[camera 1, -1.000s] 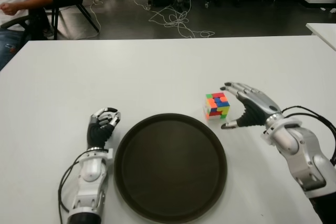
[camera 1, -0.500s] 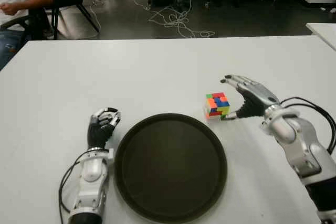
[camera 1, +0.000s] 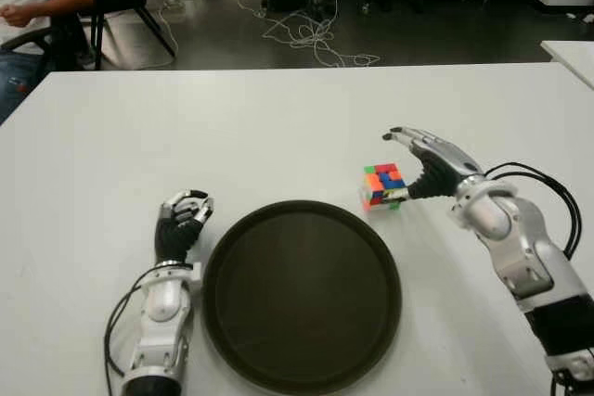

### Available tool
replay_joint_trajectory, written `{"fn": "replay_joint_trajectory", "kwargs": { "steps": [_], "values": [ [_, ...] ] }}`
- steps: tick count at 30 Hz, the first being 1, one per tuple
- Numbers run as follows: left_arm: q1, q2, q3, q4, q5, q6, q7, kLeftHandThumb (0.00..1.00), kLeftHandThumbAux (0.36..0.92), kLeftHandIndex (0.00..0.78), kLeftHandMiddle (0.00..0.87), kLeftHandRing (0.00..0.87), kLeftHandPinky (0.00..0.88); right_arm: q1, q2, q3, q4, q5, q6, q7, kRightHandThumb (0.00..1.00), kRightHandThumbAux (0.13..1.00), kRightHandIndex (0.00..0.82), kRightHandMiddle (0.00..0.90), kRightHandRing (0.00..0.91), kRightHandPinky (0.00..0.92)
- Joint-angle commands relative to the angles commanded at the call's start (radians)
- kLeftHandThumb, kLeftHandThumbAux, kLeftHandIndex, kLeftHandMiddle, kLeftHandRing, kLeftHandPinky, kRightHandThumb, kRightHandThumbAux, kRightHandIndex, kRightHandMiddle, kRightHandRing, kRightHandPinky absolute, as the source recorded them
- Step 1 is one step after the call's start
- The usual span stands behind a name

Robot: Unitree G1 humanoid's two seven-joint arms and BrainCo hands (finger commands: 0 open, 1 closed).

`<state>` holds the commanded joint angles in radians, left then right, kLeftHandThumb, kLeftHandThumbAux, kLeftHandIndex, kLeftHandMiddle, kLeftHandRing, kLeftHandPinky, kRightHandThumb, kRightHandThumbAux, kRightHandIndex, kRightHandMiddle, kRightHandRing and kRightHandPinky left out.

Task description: Pick up the Rubik's Cube and put it in the plate

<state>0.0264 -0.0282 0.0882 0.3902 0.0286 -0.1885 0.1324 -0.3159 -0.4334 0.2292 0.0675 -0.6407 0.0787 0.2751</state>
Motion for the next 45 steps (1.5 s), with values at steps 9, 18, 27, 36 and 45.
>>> {"fn": "replay_joint_trajectory", "kwargs": {
  "steps": [9, 18, 27, 36, 45],
  "values": [
    [0.000, 0.006, -0.004, 0.000, 0.020, 0.012, 0.012, 0.704, 0.709, 0.442, 0.807, 0.826, 0.800, -0.026, 0.000, 0.018, 0.045, -0.001, -0.015, -0.009, 0.000, 0.708, 0.000, 0.000, 0.000, 0.000],
    [-0.002, 0.002, -0.001, -0.005, 0.022, 0.031, 0.018, 0.706, 0.708, 0.443, 0.801, 0.822, 0.795, -0.047, 0.014, 0.039, 0.063, -0.014, 0.009, -0.005, 0.000, 0.669, 0.000, 0.000, 0.000, 0.000],
    [-0.003, 0.009, -0.001, 0.005, 0.023, 0.026, 0.012, 0.707, 0.708, 0.443, 0.802, 0.821, 0.795, -0.069, 0.016, 0.073, 0.068, -0.031, 0.029, 0.015, 0.000, 0.722, 0.000, 0.000, 0.000, 0.000],
    [-0.004, 0.013, -0.004, 0.008, 0.030, 0.024, 0.014, 0.706, 0.708, 0.443, 0.802, 0.822, 0.799, -0.086, 0.028, 0.096, 0.090, -0.030, 0.057, 0.016, 0.000, 0.723, 0.000, 0.000, 0.000, 0.000],
    [-0.004, 0.015, -0.004, 0.012, 0.029, 0.020, 0.010, 0.705, 0.708, 0.443, 0.805, 0.823, 0.798, -0.091, 0.027, 0.110, 0.099, -0.037, 0.051, 0.015, 0.000, 0.740, 0.000, 0.000, 0.000, 0.000]
  ]
}}
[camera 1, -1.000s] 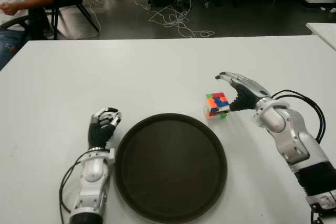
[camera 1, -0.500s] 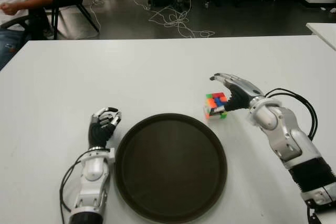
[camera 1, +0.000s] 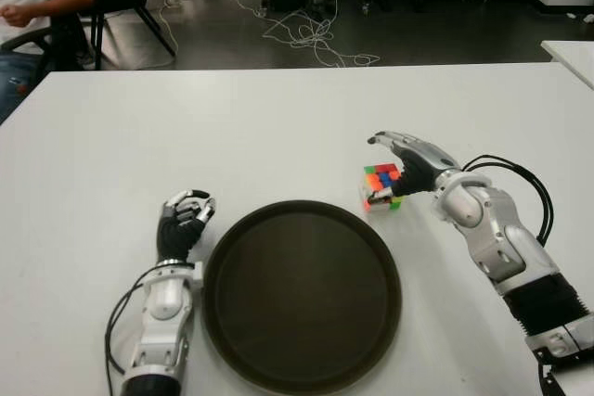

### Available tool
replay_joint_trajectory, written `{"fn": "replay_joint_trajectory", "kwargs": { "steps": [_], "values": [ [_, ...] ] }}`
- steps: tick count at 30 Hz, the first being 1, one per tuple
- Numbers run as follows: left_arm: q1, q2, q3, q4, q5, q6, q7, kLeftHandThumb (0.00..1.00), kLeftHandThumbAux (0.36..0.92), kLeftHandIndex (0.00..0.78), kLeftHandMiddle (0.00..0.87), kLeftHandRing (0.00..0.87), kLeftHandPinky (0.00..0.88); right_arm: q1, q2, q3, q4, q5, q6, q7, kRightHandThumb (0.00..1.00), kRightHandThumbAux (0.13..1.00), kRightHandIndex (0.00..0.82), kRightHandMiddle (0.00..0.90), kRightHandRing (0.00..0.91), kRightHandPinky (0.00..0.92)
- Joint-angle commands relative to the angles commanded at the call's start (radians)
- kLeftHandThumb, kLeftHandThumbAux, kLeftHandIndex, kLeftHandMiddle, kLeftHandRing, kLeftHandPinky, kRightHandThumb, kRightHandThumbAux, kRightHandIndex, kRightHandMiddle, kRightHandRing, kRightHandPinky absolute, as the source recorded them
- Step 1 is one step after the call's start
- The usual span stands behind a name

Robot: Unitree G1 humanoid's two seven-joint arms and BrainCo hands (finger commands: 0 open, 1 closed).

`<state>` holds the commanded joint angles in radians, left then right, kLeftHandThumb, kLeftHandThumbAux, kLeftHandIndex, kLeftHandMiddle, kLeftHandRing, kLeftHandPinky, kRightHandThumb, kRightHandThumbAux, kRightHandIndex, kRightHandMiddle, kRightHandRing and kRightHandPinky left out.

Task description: Pick up the Rubik's Cube and put it in the plate

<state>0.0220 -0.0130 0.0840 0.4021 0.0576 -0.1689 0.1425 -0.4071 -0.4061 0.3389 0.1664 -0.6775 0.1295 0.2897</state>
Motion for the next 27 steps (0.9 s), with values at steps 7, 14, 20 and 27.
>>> {"fn": "replay_joint_trajectory", "kwargs": {
  "steps": [7, 14, 20, 27],
  "values": [
    [0.002, 0.010, -0.009, 0.002, 0.008, -0.012, -0.005, 0.706, 0.708, 0.443, 0.807, 0.824, 0.798, -0.011, 0.001, 0.010, 0.029, 0.013, -0.028, -0.008, 0.000, 0.781, 0.000, 0.000, 0.000, 0.000],
    [0.002, 0.014, -0.013, 0.004, 0.008, -0.011, -0.002, 0.706, 0.708, 0.443, 0.804, 0.822, 0.797, -0.017, 0.003, 0.015, 0.056, 0.024, -0.061, -0.012, 0.000, 0.754, 0.000, 0.000, 0.000, 0.000],
    [0.000, 0.011, -0.009, 0.009, 0.000, -0.010, 0.000, 0.707, 0.707, 0.443, 0.804, 0.820, 0.794, -0.021, 0.006, 0.019, 0.062, 0.031, -0.057, 0.007, 0.000, 0.766, 0.000, 0.000, 0.000, 0.000],
    [-0.001, 0.007, -0.006, 0.006, -0.007, 0.001, -0.001, 0.708, 0.707, 0.443, 0.803, 0.819, 0.791, -0.015, 0.009, 0.021, 0.041, 0.026, -0.029, 0.030, 0.000, 0.796, 0.000, 0.000, 0.000, 0.000]
  ]
}}
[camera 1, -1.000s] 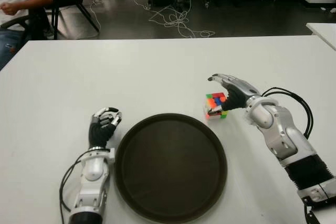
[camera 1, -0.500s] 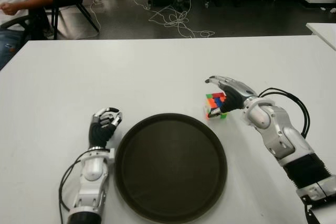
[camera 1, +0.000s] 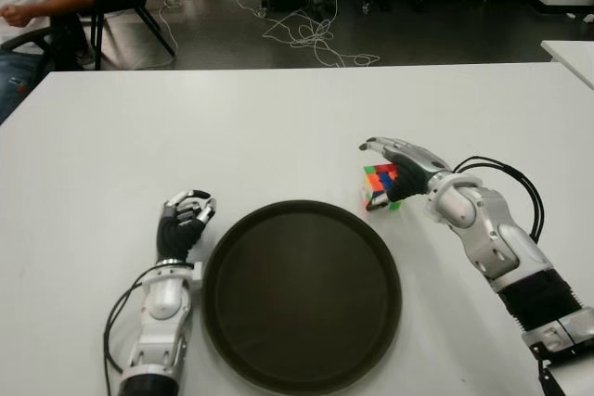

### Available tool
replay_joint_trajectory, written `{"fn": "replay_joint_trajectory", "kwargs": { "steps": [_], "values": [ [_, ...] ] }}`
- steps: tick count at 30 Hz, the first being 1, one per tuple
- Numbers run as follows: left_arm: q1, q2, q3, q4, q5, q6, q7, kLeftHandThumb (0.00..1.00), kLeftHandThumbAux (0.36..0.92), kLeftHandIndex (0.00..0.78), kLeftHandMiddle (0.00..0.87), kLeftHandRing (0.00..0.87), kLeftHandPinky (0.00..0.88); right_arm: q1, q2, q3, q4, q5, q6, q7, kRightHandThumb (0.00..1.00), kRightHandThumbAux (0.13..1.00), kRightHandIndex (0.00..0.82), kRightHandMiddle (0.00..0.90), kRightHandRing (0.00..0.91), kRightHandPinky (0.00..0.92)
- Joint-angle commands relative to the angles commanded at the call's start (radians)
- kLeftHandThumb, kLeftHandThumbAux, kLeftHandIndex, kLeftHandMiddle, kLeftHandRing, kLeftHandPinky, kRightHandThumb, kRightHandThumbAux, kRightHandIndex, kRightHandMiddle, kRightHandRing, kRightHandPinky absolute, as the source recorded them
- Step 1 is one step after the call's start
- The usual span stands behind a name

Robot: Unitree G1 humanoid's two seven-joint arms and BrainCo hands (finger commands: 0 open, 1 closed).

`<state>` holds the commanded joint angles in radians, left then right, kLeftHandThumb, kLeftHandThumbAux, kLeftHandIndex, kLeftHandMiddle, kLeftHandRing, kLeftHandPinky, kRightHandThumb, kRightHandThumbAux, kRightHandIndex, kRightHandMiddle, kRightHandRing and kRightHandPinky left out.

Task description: Pick up the Rubik's Cube and put it in the plate

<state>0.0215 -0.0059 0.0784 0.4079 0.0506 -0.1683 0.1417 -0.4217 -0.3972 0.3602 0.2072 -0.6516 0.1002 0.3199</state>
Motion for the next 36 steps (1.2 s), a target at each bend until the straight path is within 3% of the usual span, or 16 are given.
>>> {"fn": "replay_joint_trajectory", "kwargs": {
  "steps": [36],
  "values": [
    [0.001, 0.010, -0.006, 0.001, 0.016, 0.004, 0.010, 0.707, 0.707, 0.443, 0.801, 0.814, 0.787, 0.026, 0.004, -0.004, 0.029, 0.025, 0.000, -0.035, 0.000, 0.748, 0.000, 0.000, 0.000, 0.000]
  ]
}}
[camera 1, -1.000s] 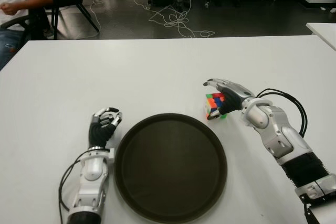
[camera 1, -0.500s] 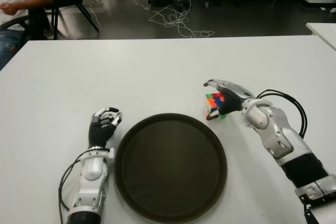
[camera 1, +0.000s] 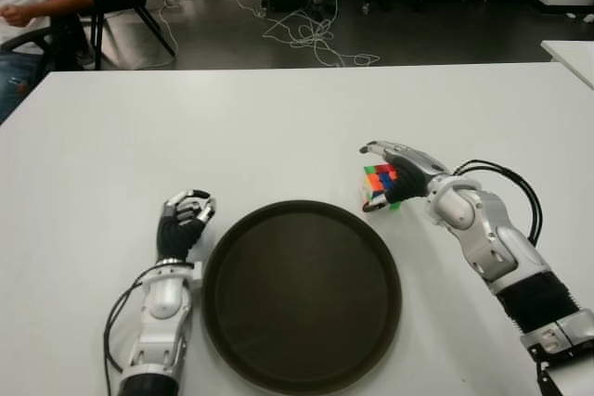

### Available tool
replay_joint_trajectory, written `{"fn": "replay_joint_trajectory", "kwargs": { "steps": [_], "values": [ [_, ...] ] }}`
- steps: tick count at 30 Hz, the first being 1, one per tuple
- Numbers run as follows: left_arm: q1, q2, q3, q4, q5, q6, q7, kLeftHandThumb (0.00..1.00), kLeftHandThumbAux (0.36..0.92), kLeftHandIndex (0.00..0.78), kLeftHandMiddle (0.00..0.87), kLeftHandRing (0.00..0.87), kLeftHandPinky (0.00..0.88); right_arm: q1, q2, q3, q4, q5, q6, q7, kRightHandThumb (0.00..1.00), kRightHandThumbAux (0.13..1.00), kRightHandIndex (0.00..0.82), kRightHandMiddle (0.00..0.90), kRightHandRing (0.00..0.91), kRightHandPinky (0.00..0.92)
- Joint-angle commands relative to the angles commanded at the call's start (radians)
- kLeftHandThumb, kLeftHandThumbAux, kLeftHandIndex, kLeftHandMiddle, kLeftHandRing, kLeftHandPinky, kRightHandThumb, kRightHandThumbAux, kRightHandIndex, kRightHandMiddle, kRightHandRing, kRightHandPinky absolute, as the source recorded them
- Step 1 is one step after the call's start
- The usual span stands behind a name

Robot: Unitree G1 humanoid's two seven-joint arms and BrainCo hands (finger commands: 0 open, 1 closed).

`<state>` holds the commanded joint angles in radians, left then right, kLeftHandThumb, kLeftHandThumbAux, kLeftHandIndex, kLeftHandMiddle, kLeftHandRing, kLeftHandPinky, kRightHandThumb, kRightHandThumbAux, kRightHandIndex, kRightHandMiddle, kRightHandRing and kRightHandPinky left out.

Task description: Pick up the Rubik's Cube and put it in the plate

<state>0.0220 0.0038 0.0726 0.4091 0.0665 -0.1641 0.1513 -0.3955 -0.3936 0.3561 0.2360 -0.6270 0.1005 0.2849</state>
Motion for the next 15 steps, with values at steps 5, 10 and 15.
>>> {"fn": "replay_joint_trajectory", "kwargs": {
  "steps": [5, 10, 15],
  "values": [
    [0.002, -0.001, 0.002, -0.003, -0.006, 0.000, -0.003, 0.706, 0.707, 0.443, 0.802, 0.817, 0.789, 0.003, 0.000, 0.001, -0.004, 0.001, 0.010, 0.006, 0.000, 0.761, 0.000, 0.000, 0.000, 0.000],
    [0.004, -0.008, 0.008, -0.011, -0.021, 0.004, -0.007, 0.706, 0.707, 0.443, 0.800, 0.817, 0.790, 0.006, -0.001, 0.003, 0.009, -0.002, -0.004, -0.007, 0.000, 0.762, 0.000, 0.000, 0.000, 0.000],
    [0.001, -0.010, 0.010, -0.011, -0.026, 0.009, -0.008, 0.706, 0.707, 0.443, 0.800, 0.817, 0.789, 0.004, -0.003, 0.002, 0.020, 0.003, -0.019, -0.014, 0.000, 0.772, 0.000, 0.000, 0.000, 0.000]
  ]
}}
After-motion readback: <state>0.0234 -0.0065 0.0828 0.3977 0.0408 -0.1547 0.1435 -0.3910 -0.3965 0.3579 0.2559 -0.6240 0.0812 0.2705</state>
